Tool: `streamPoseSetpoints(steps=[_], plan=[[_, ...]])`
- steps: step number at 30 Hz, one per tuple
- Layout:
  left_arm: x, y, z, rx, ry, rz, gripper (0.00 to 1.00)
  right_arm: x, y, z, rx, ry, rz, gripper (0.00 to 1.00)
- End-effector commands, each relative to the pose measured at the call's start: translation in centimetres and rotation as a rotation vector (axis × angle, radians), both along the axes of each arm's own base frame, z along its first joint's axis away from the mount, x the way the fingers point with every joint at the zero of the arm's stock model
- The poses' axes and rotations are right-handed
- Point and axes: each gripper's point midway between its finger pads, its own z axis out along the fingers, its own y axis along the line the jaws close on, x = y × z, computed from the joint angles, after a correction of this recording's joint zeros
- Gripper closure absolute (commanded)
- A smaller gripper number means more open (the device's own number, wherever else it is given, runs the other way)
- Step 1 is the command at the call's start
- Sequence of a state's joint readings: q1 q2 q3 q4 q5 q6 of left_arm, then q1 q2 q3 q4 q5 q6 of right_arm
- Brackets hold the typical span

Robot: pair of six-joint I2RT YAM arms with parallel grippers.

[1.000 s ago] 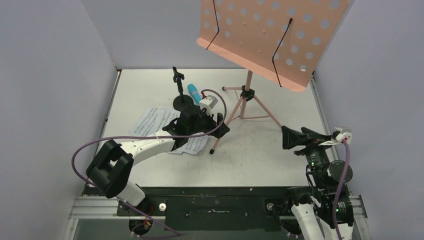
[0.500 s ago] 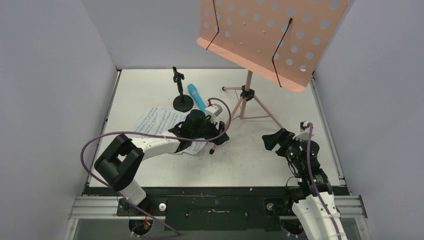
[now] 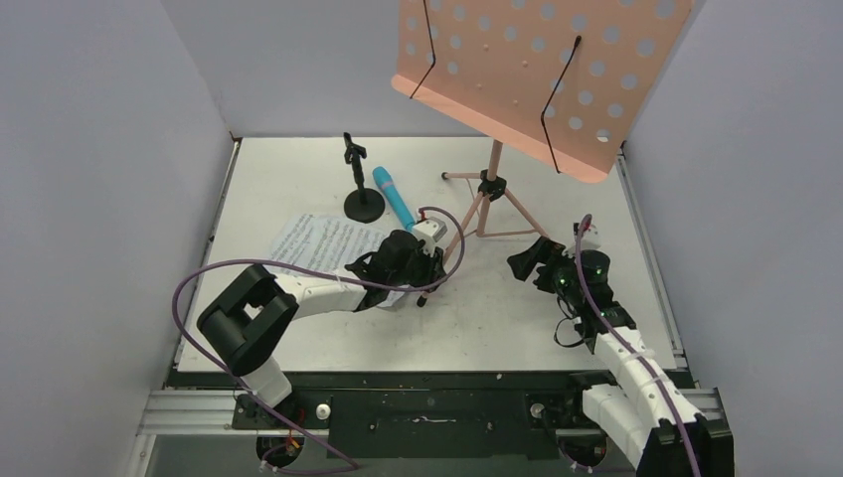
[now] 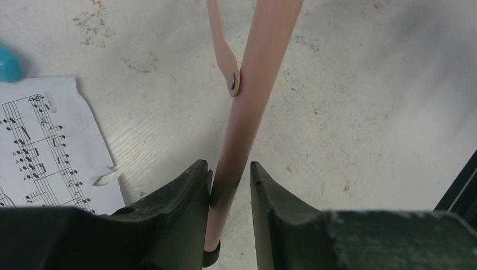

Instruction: Set up the instrument practice props

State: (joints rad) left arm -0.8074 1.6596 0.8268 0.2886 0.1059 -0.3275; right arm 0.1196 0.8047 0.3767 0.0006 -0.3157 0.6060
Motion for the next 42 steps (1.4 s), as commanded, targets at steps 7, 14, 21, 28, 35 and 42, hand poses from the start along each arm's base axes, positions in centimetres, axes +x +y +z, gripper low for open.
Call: streamPoseSetpoints(steps=[7, 14, 21, 28, 35, 42], plan=[[-1.3, -1.3, -0.7, 0.072, -0.023, -0.015, 0.92, 4.8, 0.6, 3.2, -0.037, -0.157, 0.026, 0.1], [-2.3, -1.9, -0.9, 0.074, 0.007, 0.018, 1.0, 6.9, 0.1, 3.3, -0.074, -0.162, 0.006, 0.1], [-3.4, -3.1, -0.8, 0.065, 0.041, 0.043, 1.0, 9.1, 0.0, 2.1, -0.08, -0.133, 0.001, 0.1], [-4.5, -4.8, -0.8, 0.043, 0.082, 0.072, 1.0, 11.4, -0.2, 1.4, -0.076, -0.101, 0.004, 0.1], [-5.6, -6.8, -1.1, 0.018, 0.125, 0.095, 1.0, 13.3, -0.3, 1.0, -0.062, -0.086, 0.015, 0.1], [-5.6, -8.2, -1.0, -0.003, 0.149, 0.138, 1.0, 14.4, 0.3, 0.4, -0.032, -0.06, 0.063, 0.1]])
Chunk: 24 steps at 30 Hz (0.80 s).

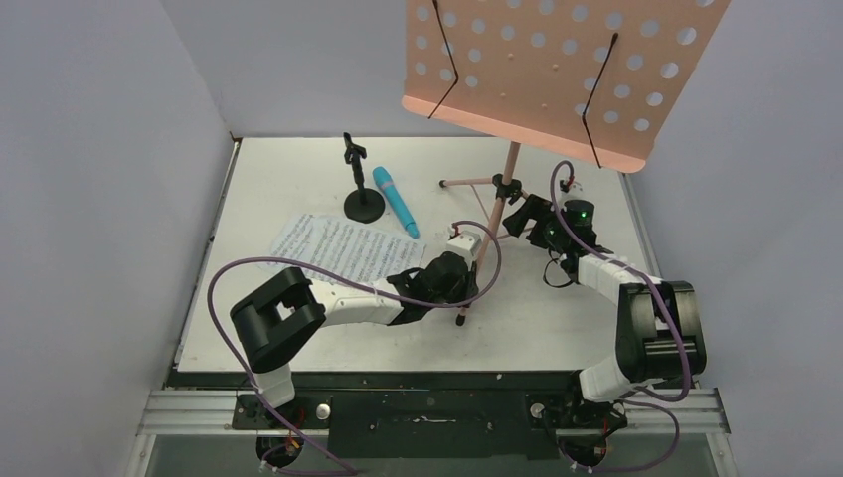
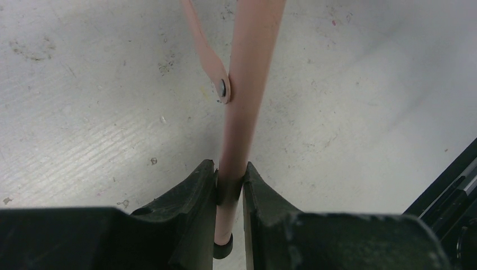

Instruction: Set up the instrument practice props

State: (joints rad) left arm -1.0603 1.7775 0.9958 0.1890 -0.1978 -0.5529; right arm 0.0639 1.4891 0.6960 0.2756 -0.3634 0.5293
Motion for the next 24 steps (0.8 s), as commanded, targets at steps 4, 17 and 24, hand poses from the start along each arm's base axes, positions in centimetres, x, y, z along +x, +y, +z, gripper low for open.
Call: streamPoseSetpoints(steps=[4, 17, 24], plan=[[-1.6, -1.6, -1.0, -0.026, 0.11, 0.033, 1.0, 3.7, 0.8, 3.2, 0.033, -0.103, 0.071, 0.1], [-0.5, -3.4, -1.7, -0.009, 0.13, 0.052, 1.0, 6.1, 1.7, 3.8, 0.105, -0.1, 0.107, 0.1], [-0.2, -4.4, -2.1, -0.013, 0.144, 0.062, 1.0, 6.5, 0.8, 3.8, 0.093, -0.109, 0.091, 0.1]])
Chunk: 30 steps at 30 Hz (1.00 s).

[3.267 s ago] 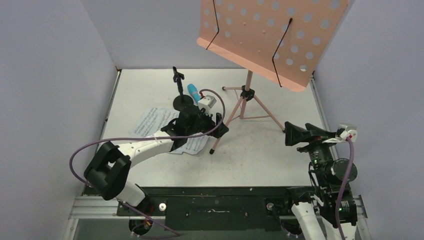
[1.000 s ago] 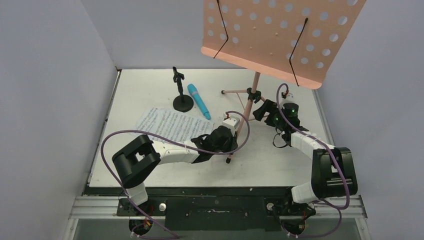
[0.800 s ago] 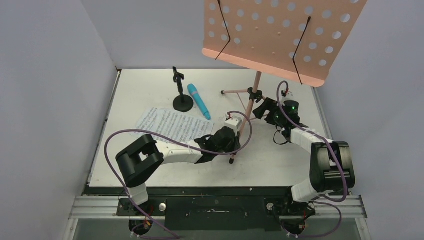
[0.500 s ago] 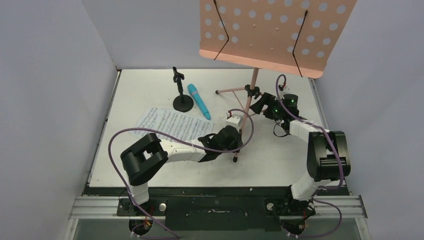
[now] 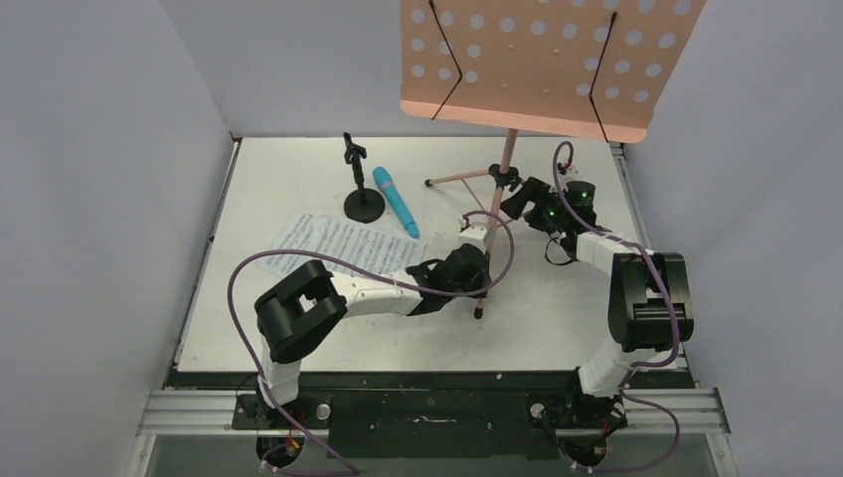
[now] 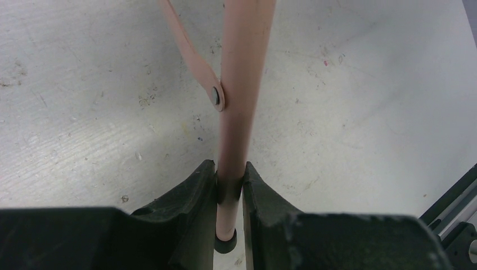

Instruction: Set up the instrument practice props

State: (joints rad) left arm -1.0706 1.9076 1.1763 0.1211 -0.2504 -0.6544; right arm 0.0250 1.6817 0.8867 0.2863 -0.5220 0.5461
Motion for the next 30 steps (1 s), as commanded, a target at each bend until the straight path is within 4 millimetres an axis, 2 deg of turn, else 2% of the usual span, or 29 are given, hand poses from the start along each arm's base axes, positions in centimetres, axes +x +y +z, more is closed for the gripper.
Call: streamPoseSetpoints(steps=[1, 5, 10, 13, 14, 16, 18, 19, 21, 24, 30], plan=[[-2.0, -1.2, -2.2, 0.01, 0.104, -0.026, 1.0, 2.2, -0.4, 2.9, 0.008, -0.105, -0.008, 0.1], [-1.9, -1.5, -2.2, 0.007, 0.113, -0.025, 1.0, 2.1, -0.8, 2.7, 0.01, -0.094, -0.017, 0.1], [-2.0, -1.6, -1.9, -0.013, 0.114, -0.028, 1.0, 0.8, -0.9, 3.7, 0.007, -0.101, -0.015, 0.1], [-2.4, -2.1, -1.1, -0.035, 0.102, -0.07, 0.94, -0.5, -1.5, 4.2, -0.025, -0.087, -0.039, 0.1], [-2.5, -2.4, -0.6, -0.052, 0.093, -0.084, 0.89, -0.8, -2.7, 4.4, -0.04, -0.084, -0.069, 0.1], [-2.8, -2.5, 0.2, -0.092, 0.073, -0.112, 0.76, -1.9, -3.5, 5.0, -0.06, -0.085, -0.098, 0.1], [-3.1, -2.5, 1.2, -0.138, 0.049, -0.133, 0.6, -3.1, -3.9, 5.5, -0.075, -0.091, -0.112, 0.1], [-3.3, -2.6, 2.5, -0.176, 0.025, -0.147, 0.49, -3.7, -4.1, 5.8, -0.084, -0.096, -0.116, 0.1], [-3.6, -2.5, 4.1, -0.237, -0.012, -0.168, 0.38, -4.9, -4.4, 6.3, -0.101, -0.098, -0.122, 0.1], [-4.1, -2.0, 6.4, -0.313, -0.063, -0.194, 0.28, -6.7, -4.7, 7.4, -0.122, -0.117, -0.137, 0.1], [-4.8, -0.9, 10.2, -0.403, -0.143, -0.229, 0.22, -10.5, -4.5, 8.0, -0.123, -0.125, -0.131, 0.1]])
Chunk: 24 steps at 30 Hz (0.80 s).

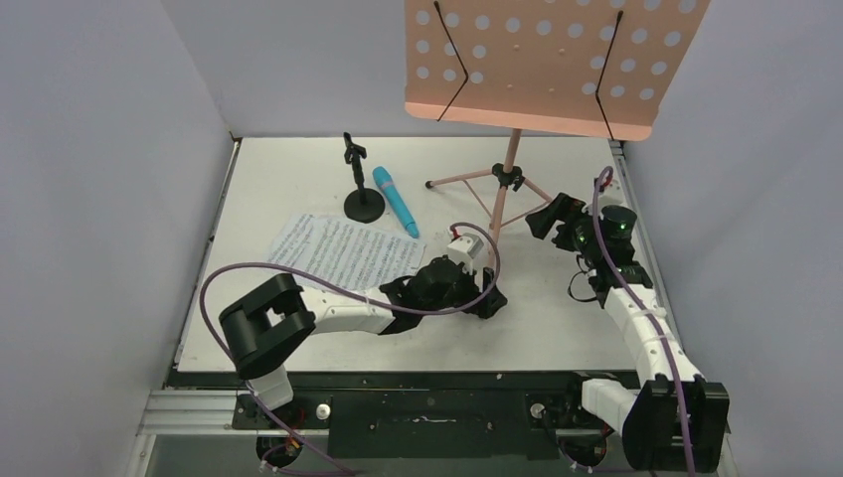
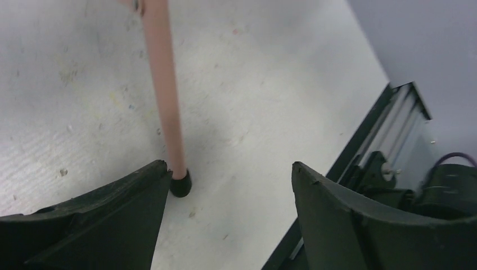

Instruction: Set up the instrument practice props

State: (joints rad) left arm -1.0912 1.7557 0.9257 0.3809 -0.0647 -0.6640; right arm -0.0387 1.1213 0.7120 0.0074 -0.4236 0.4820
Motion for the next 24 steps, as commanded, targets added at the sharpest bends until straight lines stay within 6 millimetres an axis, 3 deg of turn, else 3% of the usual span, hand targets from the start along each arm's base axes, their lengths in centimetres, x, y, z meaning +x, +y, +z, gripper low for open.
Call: streamPoseSetpoints(steps=[1, 8, 12, 19, 24], plan=[[0.1, -0.7, 8.4, -0.233, -0.152, -0.042, 0.22, -2.8, -0.2, -0.3, -0.022, 0.007, -0.009, 0.1], [1.0, 4.1, 11.7, -0.267, -0.294, 0.01, 0.13, -6.4, -0.6, -1.2, -0.027, 0.014, -0.041, 0.1], [2.4, 7.6, 11.9, -0.257, -0.319, 0.089, 0.12, -8.1, -0.8, -2.0, -0.031, 0.037, -0.052, 0.1], [6.1, 14.9, 8.6, -0.161, -0.231, 0.322, 0.12, -9.4, -0.5, -2.7, 0.006, 0.059, -0.061, 0.1], [6.2, 17.8, 5.8, 0.055, -0.206, 0.365, 0.12, -9.4, -0.1, -3.2, 0.041, 0.072, -0.062, 0.1]])
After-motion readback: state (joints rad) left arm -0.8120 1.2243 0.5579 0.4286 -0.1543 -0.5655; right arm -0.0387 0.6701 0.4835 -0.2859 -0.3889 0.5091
